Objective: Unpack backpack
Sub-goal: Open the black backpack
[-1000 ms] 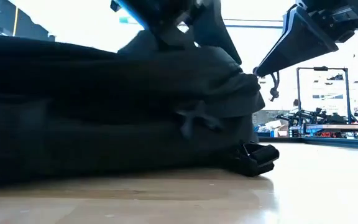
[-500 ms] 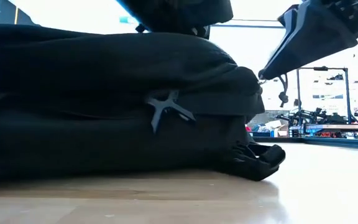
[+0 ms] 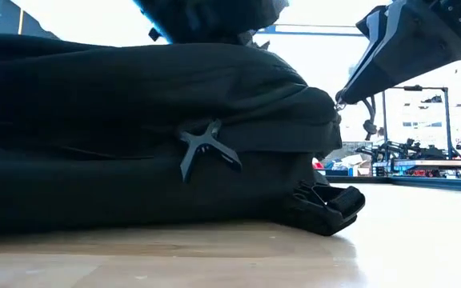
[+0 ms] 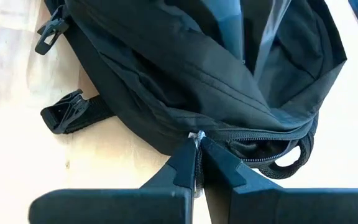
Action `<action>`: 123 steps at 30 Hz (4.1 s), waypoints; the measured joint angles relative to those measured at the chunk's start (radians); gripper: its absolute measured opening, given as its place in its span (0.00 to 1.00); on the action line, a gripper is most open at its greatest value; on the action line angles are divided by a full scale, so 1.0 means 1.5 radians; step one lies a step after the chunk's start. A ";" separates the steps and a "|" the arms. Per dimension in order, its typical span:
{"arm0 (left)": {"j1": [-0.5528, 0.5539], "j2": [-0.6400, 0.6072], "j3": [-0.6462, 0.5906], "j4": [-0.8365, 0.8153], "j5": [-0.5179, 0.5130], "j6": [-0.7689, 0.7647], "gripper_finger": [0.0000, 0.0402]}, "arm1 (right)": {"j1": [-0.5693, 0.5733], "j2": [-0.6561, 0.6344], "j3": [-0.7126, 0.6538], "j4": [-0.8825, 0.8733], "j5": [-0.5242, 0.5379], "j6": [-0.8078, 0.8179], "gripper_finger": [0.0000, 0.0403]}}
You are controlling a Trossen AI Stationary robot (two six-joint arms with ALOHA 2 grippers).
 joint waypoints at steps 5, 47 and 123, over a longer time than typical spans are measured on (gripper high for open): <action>-0.026 0.001 0.022 0.000 -0.016 0.000 0.31 | 0.000 0.000 0.000 -0.001 -0.003 0.000 0.00; 0.003 0.016 0.046 -0.002 -0.217 -0.029 0.00 | 0.000 0.001 0.000 -0.002 -0.006 0.000 0.00; 0.106 0.059 0.046 -0.036 -0.315 -0.027 0.00 | 0.036 0.002 0.001 -0.111 0.078 0.172 0.00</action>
